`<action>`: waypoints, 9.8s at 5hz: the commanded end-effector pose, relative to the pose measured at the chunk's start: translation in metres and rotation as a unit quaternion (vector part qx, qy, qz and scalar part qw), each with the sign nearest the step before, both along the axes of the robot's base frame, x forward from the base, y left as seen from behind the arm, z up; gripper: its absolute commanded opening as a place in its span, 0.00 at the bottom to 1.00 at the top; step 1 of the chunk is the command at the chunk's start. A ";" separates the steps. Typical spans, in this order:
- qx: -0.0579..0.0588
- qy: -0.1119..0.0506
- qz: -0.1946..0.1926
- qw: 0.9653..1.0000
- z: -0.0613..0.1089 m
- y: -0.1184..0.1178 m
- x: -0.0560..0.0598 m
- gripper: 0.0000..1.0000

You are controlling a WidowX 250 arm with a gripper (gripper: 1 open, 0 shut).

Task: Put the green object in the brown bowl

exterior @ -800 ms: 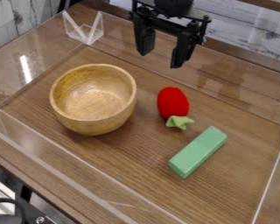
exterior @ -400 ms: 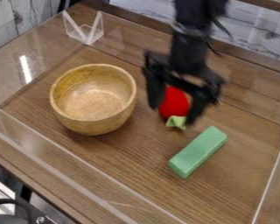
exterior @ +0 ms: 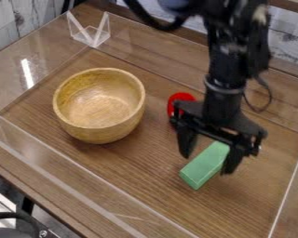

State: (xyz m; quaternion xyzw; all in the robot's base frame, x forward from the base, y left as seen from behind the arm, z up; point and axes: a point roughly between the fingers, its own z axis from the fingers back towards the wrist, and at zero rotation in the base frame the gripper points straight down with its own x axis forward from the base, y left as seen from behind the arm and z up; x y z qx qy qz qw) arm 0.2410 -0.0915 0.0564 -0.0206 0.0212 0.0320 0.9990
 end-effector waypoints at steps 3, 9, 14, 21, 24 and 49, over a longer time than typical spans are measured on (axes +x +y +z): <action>-0.018 -0.068 -0.038 0.997 -0.011 0.019 0.009 1.00; -0.028 -0.122 0.004 0.992 -0.001 0.007 0.015 1.00; -0.035 -0.098 -0.041 0.994 -0.029 -0.002 0.018 1.00; -0.016 -0.125 0.014 0.992 0.045 0.145 0.003 0.00; 0.003 -0.107 0.080 0.991 0.016 0.176 -0.002 0.00; -0.022 -0.064 0.102 0.992 0.107 0.178 0.040 1.00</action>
